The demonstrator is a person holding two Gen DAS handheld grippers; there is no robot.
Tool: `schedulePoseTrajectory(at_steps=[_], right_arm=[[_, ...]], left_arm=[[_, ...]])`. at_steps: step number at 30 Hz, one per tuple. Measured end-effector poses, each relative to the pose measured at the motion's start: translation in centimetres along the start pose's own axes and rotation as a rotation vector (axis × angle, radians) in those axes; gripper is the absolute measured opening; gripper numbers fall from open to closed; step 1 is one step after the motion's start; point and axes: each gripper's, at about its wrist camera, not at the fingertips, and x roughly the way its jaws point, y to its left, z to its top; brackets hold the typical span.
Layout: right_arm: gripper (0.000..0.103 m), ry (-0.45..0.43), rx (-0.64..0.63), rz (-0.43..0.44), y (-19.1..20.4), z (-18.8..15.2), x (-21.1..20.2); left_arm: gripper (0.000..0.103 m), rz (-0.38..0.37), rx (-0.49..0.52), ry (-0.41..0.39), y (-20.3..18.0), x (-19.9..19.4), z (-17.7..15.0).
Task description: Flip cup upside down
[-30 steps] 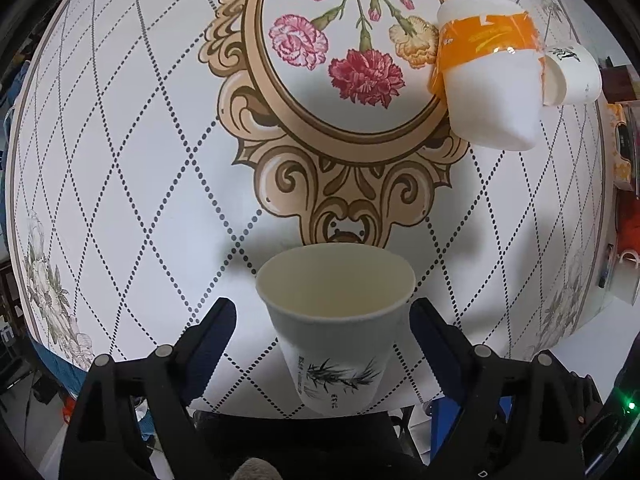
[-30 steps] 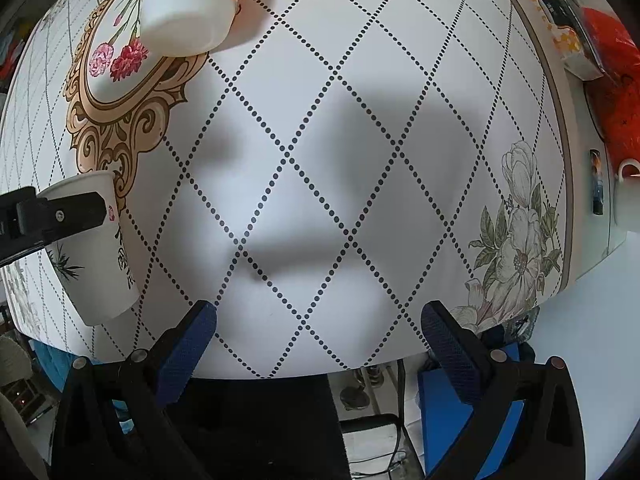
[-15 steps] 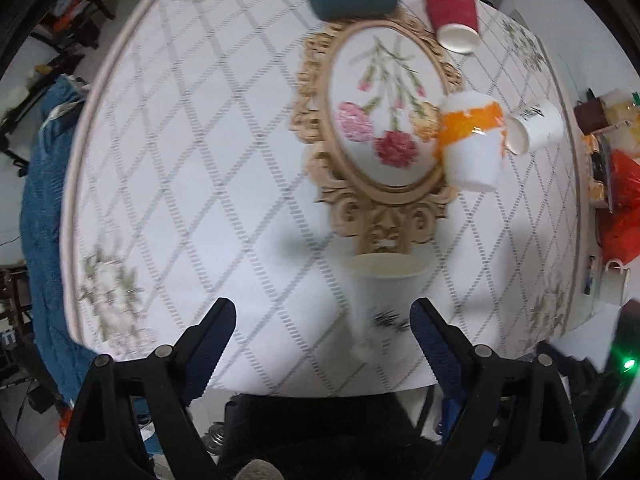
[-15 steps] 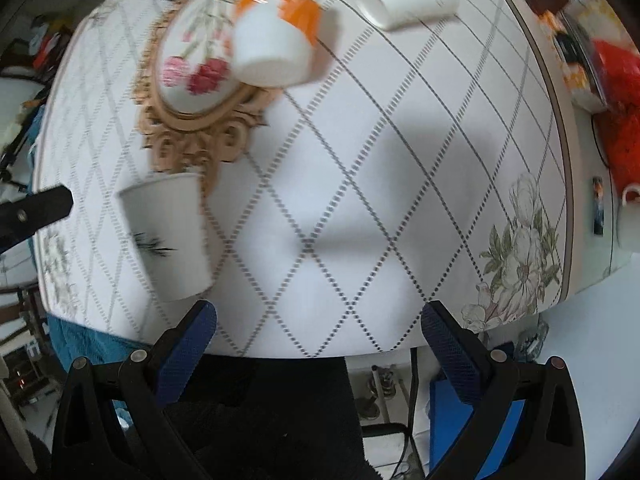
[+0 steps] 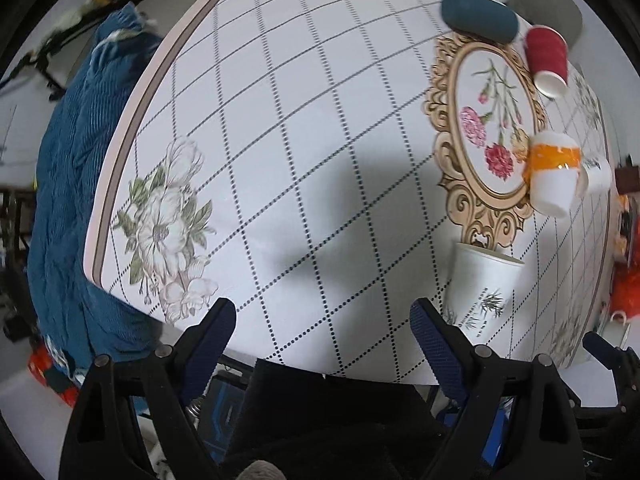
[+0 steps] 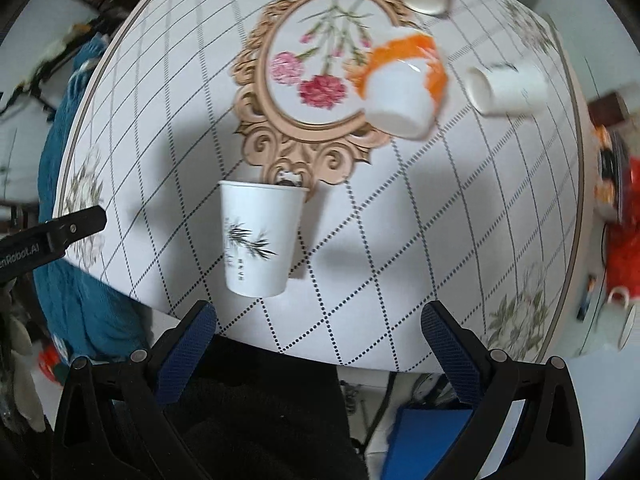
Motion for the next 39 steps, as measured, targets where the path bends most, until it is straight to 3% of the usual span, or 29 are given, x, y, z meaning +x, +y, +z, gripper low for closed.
schedulePoseTrajectory(at_steps=[5,17,22,28,34,39], right_arm=[[0.103,0.012,-0.110,-0.038,2.2,0.9,-0.1],[0.103,0.033,-0.589,-0.261,7.1,1.9,0.0],[0.103,-0.048,-0.972,-0.440,9.9,0.0,0.7],[0.103,-0.128,-1.592,-0.654,12.0,-4.2,3.3],[0.103,-0.105,-2.131,-0.864,10.6,-7.6,6.8],[0.103,-0.067,-2.455,-0.963,8.8,-8.6,8.9]], left_arm=[[0.089,-0.018,-0.047,0.012,1.4,0.9,-0.3],[0.089,-0.034,-0.094,0.032,2.9,3.3,-0.2],[0.089,-0.034,-0.110,0.040,3.4,4.2,-0.1],[0.089,-0.034,-0.126,0.054,4.0,5.5,0.0],[0.089,-0.040,-0.143,0.060,4.6,6.5,0.4],[0.089,-0.049,-0.161,0.061,5.5,7.0,1.2]])
